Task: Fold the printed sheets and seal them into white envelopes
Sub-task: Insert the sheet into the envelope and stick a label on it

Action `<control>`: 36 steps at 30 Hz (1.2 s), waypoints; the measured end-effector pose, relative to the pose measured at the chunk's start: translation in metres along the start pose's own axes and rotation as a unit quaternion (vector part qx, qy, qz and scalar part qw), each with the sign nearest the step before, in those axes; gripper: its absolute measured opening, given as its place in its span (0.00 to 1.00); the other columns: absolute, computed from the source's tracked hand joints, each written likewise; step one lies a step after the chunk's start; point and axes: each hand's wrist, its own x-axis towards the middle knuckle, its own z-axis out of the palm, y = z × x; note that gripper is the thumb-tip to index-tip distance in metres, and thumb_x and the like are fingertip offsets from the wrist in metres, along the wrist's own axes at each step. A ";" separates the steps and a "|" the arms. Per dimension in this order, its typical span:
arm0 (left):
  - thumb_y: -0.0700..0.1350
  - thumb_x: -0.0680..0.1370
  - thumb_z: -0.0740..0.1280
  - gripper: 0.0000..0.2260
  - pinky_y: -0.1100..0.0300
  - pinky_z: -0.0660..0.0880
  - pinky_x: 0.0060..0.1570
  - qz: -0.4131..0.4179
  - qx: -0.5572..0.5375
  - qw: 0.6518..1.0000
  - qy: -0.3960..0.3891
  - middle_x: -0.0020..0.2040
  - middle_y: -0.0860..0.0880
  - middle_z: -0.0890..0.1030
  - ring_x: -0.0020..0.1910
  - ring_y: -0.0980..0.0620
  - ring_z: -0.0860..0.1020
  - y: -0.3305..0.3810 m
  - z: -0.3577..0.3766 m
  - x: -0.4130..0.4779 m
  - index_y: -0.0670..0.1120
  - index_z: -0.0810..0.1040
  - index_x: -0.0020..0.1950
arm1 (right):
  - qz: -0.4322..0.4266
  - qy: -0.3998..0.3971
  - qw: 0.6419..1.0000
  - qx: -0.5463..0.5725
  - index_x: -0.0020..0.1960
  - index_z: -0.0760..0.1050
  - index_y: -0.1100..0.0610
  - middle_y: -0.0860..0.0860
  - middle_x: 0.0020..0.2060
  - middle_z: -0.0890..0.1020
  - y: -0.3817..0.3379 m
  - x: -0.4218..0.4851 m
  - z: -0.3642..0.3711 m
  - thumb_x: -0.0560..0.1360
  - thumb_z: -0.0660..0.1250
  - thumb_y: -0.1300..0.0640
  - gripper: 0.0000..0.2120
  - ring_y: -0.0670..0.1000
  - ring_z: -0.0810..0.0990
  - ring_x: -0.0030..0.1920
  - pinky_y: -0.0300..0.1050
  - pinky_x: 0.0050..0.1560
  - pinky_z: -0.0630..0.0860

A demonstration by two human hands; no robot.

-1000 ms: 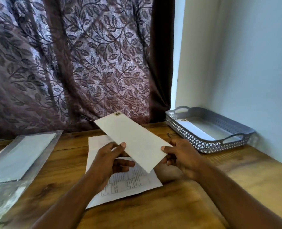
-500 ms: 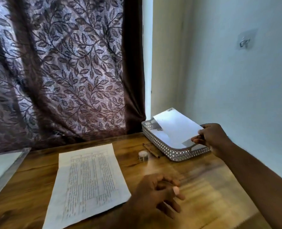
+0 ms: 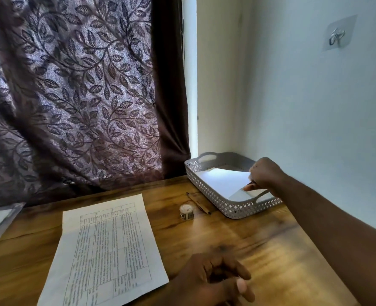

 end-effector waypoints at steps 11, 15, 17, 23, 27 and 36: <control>0.43 0.78 0.72 0.11 0.54 0.79 0.46 0.018 -0.063 0.998 0.014 0.50 0.38 0.86 0.45 0.44 0.84 -0.005 -0.004 0.006 0.38 0.81 0.57 | -0.016 0.022 0.971 -0.237 0.43 0.74 0.66 0.58 0.30 0.83 0.000 0.001 0.031 0.81 0.61 0.66 0.09 0.51 0.81 0.21 0.37 0.20 0.70; 0.42 0.78 0.72 0.13 0.54 0.79 0.44 0.020 -0.094 0.995 0.003 0.50 0.34 0.84 0.45 0.41 0.83 -0.009 -0.004 0.008 0.35 0.80 0.57 | -0.032 0.046 0.953 -0.298 0.37 0.72 0.64 0.58 0.34 0.84 0.001 0.003 0.035 0.80 0.66 0.65 0.13 0.53 0.84 0.27 0.39 0.21 0.71; 0.42 0.78 0.72 0.13 0.54 0.79 0.44 0.022 -0.088 0.996 0.000 0.50 0.35 0.84 0.45 0.41 0.83 -0.010 -0.004 0.009 0.35 0.80 0.58 | -0.049 0.051 0.945 -0.320 0.38 0.73 0.64 0.58 0.35 0.81 0.002 0.004 0.035 0.79 0.65 0.67 0.10 0.56 0.85 0.33 0.42 0.26 0.76; 0.43 0.78 0.73 0.13 0.54 0.79 0.46 0.020 -0.080 0.997 -0.004 0.52 0.36 0.85 0.47 0.41 0.83 -0.012 -0.006 0.010 0.36 0.80 0.58 | -0.049 0.002 0.926 -0.375 0.49 0.75 0.58 0.58 0.53 0.81 0.003 0.005 0.041 0.74 0.68 0.59 0.05 0.59 0.79 0.50 0.51 0.53 0.80; 0.40 0.78 0.71 0.14 0.55 0.80 0.48 0.021 -0.089 0.996 -0.008 0.51 0.36 0.85 0.47 0.44 0.83 -0.012 -0.007 0.011 0.33 0.78 0.59 | -0.030 -0.048 0.922 -0.382 0.62 0.78 0.60 0.56 0.61 0.81 0.003 0.015 0.043 0.71 0.76 0.45 0.27 0.59 0.80 0.58 0.53 0.58 0.78; 0.43 0.77 0.73 0.12 0.52 0.79 0.47 0.053 -0.084 0.995 -0.001 0.50 0.37 0.85 0.47 0.42 0.83 -0.017 -0.007 0.013 0.37 0.81 0.56 | -0.181 0.043 0.947 -0.261 0.40 0.80 0.58 0.52 0.38 0.83 -0.011 -0.002 0.054 0.75 0.66 0.59 0.07 0.53 0.82 0.40 0.49 0.43 0.80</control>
